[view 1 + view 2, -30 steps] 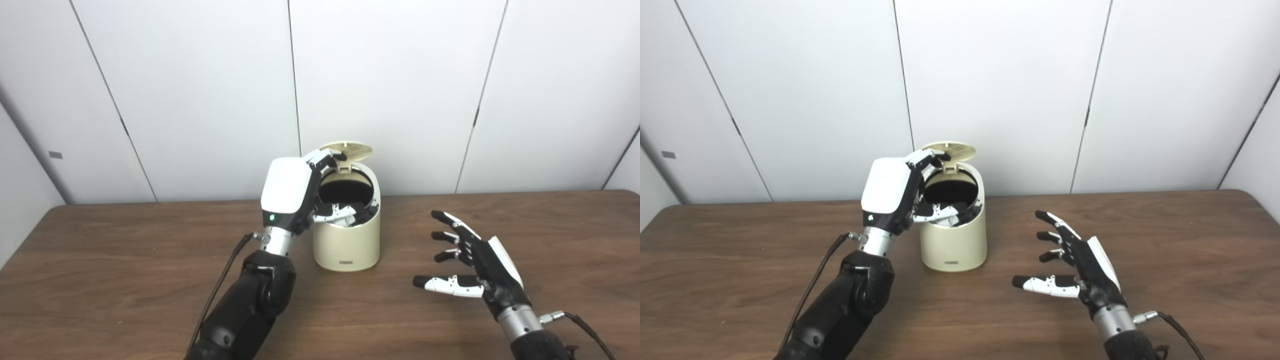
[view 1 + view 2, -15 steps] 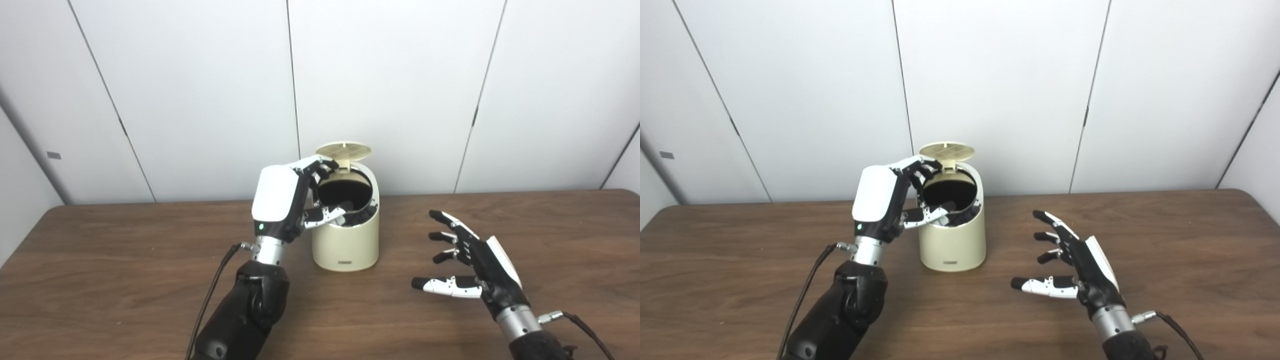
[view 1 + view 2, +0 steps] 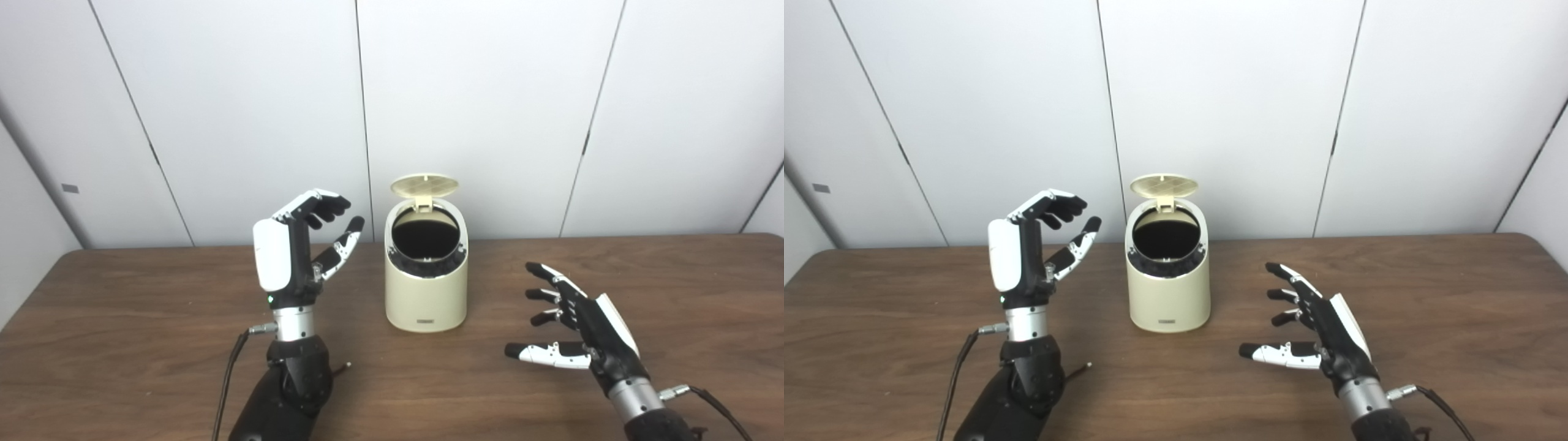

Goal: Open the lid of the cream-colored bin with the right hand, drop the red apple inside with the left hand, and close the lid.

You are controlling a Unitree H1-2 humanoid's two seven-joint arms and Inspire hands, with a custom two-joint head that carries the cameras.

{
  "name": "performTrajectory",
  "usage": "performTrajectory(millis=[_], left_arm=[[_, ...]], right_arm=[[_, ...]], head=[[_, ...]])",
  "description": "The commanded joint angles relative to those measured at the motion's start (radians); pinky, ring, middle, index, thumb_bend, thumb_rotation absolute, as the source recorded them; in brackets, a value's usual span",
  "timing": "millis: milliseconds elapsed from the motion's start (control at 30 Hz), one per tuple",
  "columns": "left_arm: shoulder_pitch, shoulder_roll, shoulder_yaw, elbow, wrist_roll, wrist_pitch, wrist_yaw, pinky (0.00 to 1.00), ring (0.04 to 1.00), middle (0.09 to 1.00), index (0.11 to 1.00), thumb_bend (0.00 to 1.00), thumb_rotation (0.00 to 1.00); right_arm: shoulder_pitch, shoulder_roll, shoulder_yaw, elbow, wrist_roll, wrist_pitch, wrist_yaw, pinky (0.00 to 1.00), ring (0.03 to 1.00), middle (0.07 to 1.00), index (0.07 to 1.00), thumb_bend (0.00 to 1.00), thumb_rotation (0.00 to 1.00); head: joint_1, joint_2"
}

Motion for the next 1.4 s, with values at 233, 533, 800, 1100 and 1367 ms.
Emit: performTrajectory(millis=[233,533,800,1100,1367], left_arm=[[0.090,0.063,0.056,-0.236,-0.493,0.126,-0.505,0.50,0.636,0.678,0.498,0.50,0.07],[0.155,0.100,0.143,-0.216,-0.740,0.215,-0.766,0.62,0.738,0.775,0.821,0.67,0.25],[0.211,0.093,0.168,-0.090,-0.738,0.133,-0.854,0.62,0.742,0.789,0.810,0.67,0.19],[0.275,0.041,0.164,-0.036,-0.694,0.108,-0.855,0.65,0.737,0.779,0.796,0.67,0.04],[0.288,0.035,0.151,-0.001,-0.653,0.054,-0.858,0.71,0.750,0.776,0.804,0.66,0.04]], right_arm=[[-0.050,-0.026,-0.008,-0.011,0.021,-0.064,-0.004,0.63,0.817,0.913,0.867,0.71,0.15],[-0.112,-0.043,-0.007,-0.021,0.003,-0.029,-0.011,0.70,0.814,0.911,0.871,0.70,0.30],[-0.218,-0.058,0.015,0.027,-0.028,-0.106,-0.004,0.73,0.832,0.894,0.882,0.69,0.43],[-0.343,-0.080,0.077,-0.003,-0.117,-0.047,0.035,0.70,0.829,0.879,0.859,0.71,0.46],[-0.474,-0.117,0.138,-0.037,-0.227,0.079,0.128,0.74,0.871,0.903,0.876,0.70,0.57]], head=[[0.012,-0.001],[0.014,-0.011],[0.006,-0.036],[-0.002,-0.061],[0.000,-0.066]])
